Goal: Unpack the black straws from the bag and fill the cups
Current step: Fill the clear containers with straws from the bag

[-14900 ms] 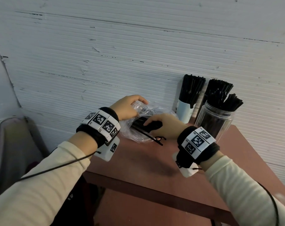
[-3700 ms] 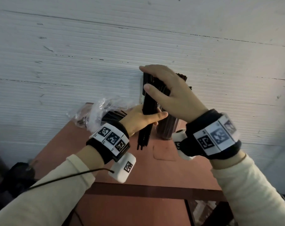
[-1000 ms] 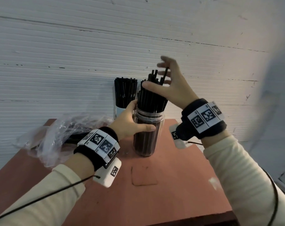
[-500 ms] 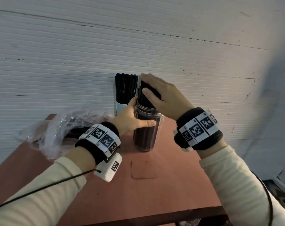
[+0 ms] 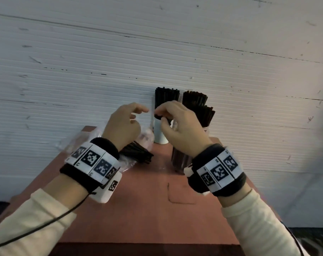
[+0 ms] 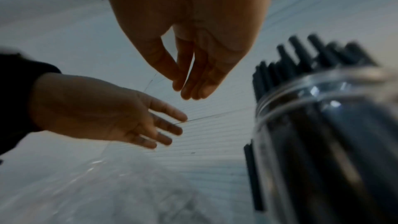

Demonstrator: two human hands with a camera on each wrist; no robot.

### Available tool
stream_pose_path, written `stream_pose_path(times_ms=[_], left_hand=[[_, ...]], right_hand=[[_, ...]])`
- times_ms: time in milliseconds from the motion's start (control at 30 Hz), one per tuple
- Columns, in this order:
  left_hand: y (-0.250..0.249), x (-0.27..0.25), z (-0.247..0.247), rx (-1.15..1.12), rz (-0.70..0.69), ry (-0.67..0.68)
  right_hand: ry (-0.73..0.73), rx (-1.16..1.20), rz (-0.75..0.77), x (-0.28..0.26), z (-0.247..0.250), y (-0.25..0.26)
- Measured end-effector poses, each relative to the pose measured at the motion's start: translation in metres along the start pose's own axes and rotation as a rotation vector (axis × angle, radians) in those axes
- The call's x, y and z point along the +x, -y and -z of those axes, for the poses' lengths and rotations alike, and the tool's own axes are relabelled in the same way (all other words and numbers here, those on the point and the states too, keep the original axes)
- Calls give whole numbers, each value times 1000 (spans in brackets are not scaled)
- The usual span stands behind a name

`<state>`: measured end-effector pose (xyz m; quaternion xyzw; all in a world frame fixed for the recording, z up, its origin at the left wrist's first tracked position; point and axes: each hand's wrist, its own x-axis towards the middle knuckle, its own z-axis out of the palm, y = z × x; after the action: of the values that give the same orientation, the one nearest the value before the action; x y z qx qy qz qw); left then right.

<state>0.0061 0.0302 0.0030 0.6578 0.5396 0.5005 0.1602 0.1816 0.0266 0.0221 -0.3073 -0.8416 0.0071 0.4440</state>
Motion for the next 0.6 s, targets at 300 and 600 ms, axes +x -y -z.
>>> stream_pose_path(times_ms=[300,600], left_hand=[[39,-9,66,291,129,284],[56,-11,76,292,110,306]], right_hand=[[797,-115,-343,1,-87,-8],[968,-360,-326,11,-119,-16]])
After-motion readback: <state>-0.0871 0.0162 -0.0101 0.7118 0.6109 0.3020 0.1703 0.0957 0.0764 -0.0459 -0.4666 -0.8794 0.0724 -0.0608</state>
